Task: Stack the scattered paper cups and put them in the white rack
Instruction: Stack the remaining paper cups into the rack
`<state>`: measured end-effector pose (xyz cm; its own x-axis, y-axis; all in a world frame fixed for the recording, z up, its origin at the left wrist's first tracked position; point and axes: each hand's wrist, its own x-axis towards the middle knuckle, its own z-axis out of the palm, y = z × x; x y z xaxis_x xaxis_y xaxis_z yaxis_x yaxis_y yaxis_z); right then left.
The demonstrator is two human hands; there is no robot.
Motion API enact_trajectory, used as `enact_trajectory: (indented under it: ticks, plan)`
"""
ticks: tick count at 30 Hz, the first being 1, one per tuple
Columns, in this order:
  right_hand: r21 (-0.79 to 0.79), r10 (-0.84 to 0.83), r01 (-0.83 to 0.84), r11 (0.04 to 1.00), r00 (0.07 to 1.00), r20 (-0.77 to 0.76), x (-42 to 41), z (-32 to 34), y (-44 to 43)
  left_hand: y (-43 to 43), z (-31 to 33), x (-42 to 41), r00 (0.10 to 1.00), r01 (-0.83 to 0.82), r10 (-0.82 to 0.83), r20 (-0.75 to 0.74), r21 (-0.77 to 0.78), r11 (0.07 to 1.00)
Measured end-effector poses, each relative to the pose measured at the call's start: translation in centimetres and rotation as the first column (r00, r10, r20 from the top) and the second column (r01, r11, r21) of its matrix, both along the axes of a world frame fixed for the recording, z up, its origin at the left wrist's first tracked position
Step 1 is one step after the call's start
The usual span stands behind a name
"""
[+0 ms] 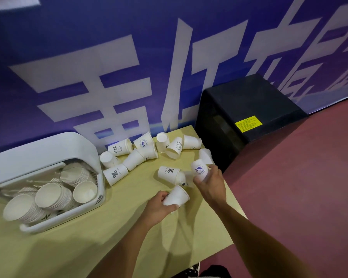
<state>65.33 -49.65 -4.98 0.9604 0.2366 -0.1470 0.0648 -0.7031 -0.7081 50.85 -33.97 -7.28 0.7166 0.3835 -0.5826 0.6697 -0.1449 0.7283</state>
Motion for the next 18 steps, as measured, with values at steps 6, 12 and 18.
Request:
enact_trajectory:
  ticks: [6,12,18]
  plan:
    - [0.071,0.137,-0.134,0.989,0.990,-0.043,-2.6,1.4,4.7,3.4,1.6,-3.6,0.991,-0.127,0.125,0.043,0.041,0.991]
    - [0.097,0.299,-0.294,0.951,0.954,-0.039,-5.8,2.6,10.1,7.4,2.5,-8.7,0.926,-0.368,0.360,0.112,0.067,0.927]
    - [0.137,0.467,-0.461,0.877,0.884,-0.012,-9.1,4.1,15.8,10.9,4.0,-13.4,0.777,-0.610,0.585,0.232,0.050,0.791]
